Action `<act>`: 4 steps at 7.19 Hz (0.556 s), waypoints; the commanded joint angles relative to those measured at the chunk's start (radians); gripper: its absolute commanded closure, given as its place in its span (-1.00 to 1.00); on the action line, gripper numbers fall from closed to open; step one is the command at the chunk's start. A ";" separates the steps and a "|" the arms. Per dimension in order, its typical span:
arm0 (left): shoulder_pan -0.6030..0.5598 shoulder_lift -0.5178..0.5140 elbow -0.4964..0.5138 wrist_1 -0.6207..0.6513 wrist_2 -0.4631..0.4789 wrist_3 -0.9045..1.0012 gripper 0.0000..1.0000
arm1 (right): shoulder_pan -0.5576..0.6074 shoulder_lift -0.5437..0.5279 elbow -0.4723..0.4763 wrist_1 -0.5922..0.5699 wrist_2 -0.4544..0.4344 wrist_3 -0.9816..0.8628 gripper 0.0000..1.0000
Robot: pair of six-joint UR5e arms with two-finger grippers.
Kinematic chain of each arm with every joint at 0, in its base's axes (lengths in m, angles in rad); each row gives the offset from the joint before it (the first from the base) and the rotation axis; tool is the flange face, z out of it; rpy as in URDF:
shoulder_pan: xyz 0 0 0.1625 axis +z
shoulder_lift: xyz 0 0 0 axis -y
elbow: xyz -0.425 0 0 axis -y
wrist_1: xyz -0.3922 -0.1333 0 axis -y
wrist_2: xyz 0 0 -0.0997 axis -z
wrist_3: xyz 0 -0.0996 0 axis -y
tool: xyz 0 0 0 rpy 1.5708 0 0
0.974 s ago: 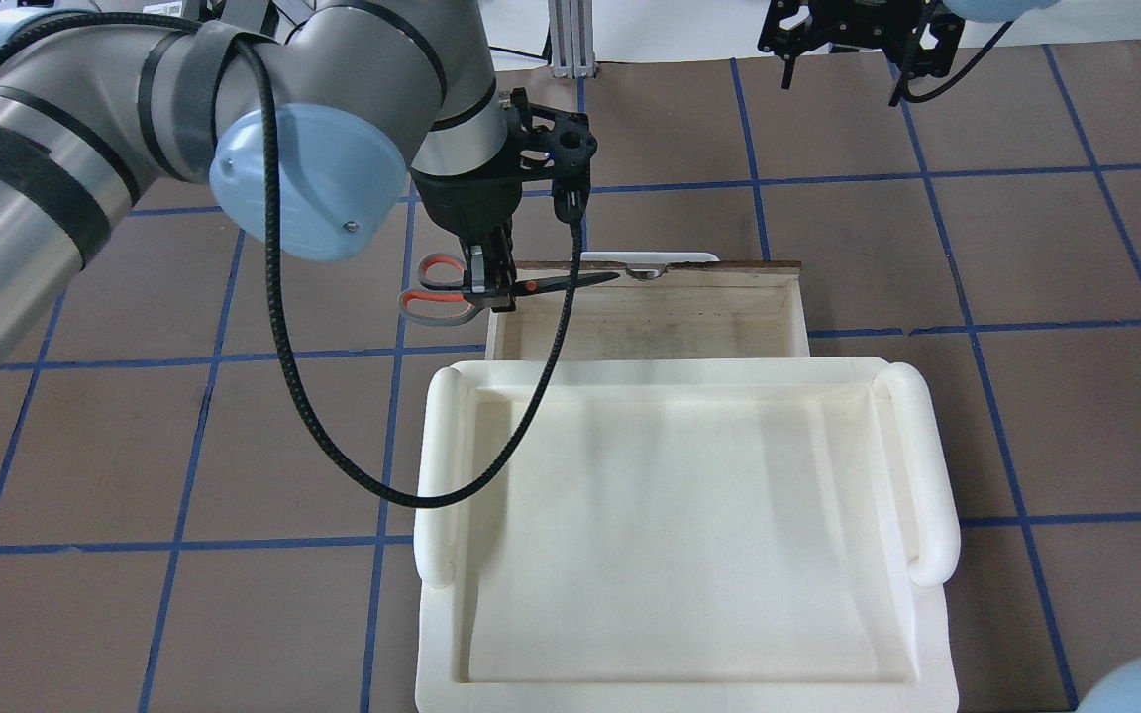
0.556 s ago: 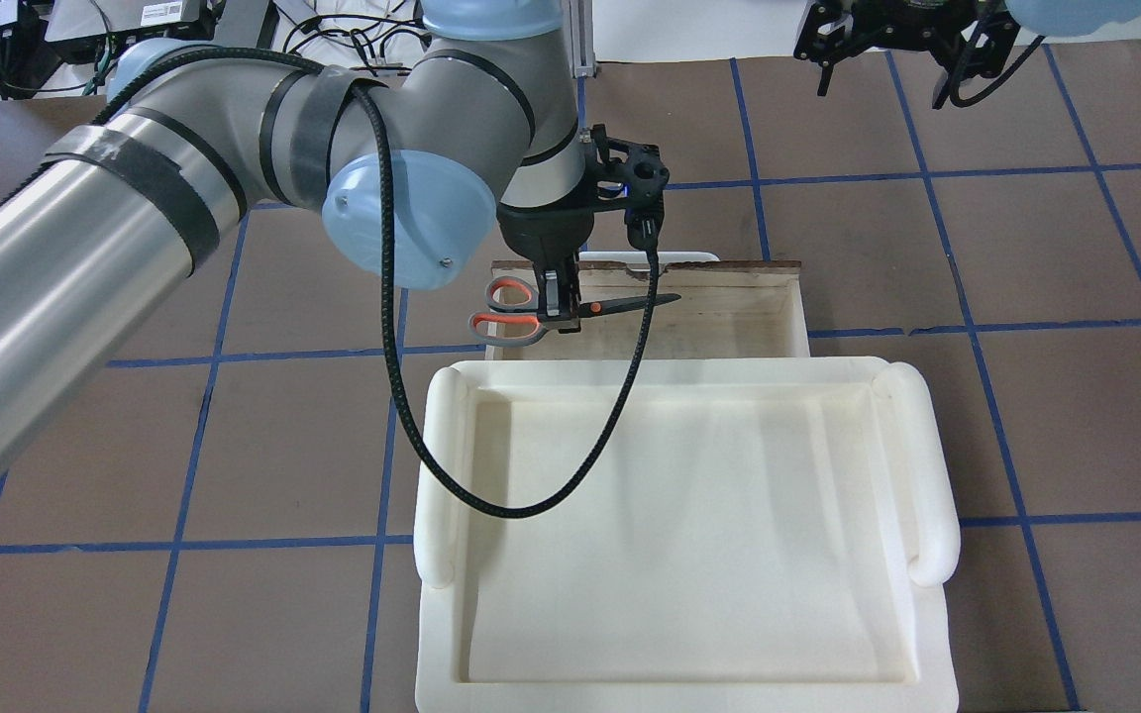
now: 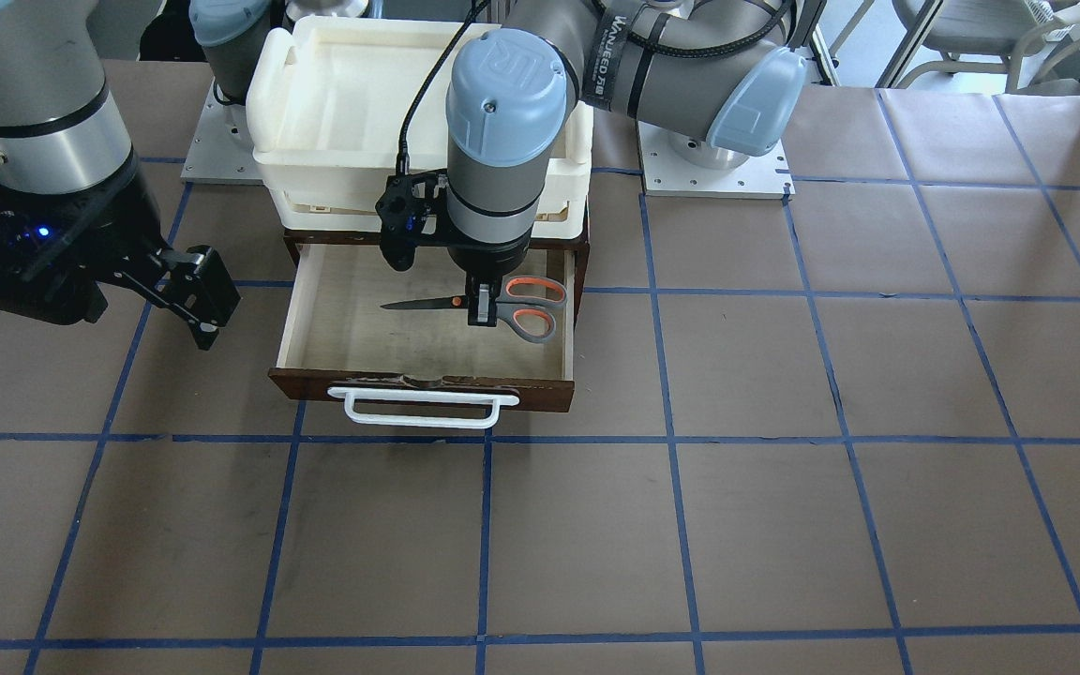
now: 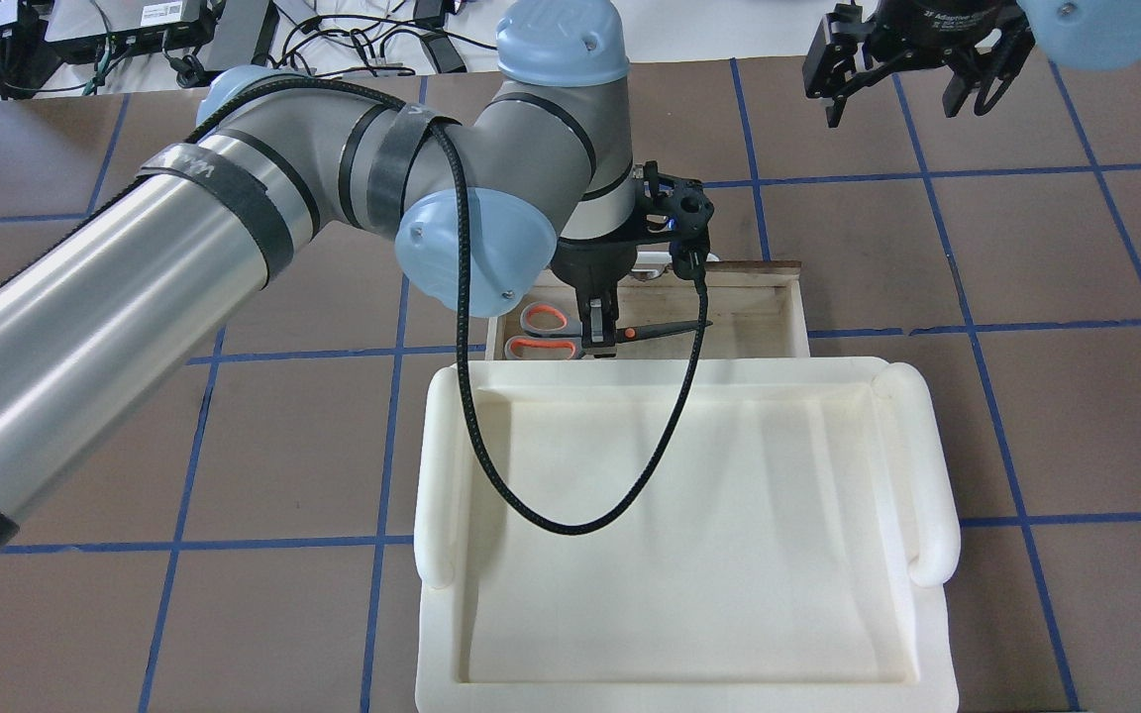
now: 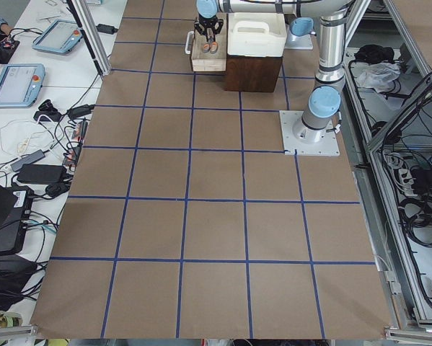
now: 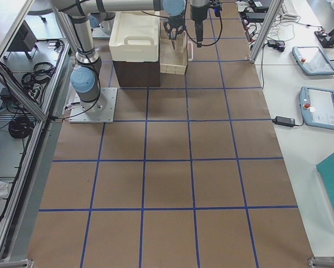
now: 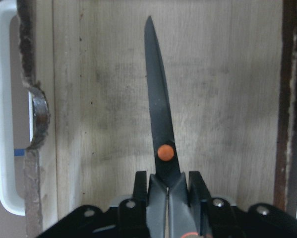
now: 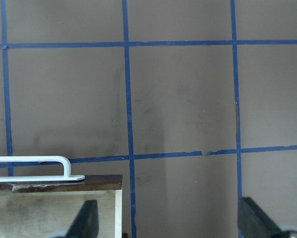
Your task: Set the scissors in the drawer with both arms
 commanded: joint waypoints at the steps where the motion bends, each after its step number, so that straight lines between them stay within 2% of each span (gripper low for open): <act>1: -0.022 -0.027 0.000 0.045 0.004 -0.039 1.00 | 0.000 -0.022 0.001 0.002 0.060 -0.045 -1.00; 2: -0.022 -0.028 0.000 0.047 0.002 -0.039 1.00 | 0.000 -0.033 0.001 0.004 0.129 -0.048 -1.00; 3: -0.022 -0.037 -0.002 0.053 0.004 -0.031 1.00 | 0.000 -0.036 0.001 0.027 0.134 -0.071 -1.00; 4: -0.022 -0.050 -0.003 0.054 0.006 -0.022 1.00 | -0.002 -0.048 0.001 0.101 0.134 -0.106 -1.00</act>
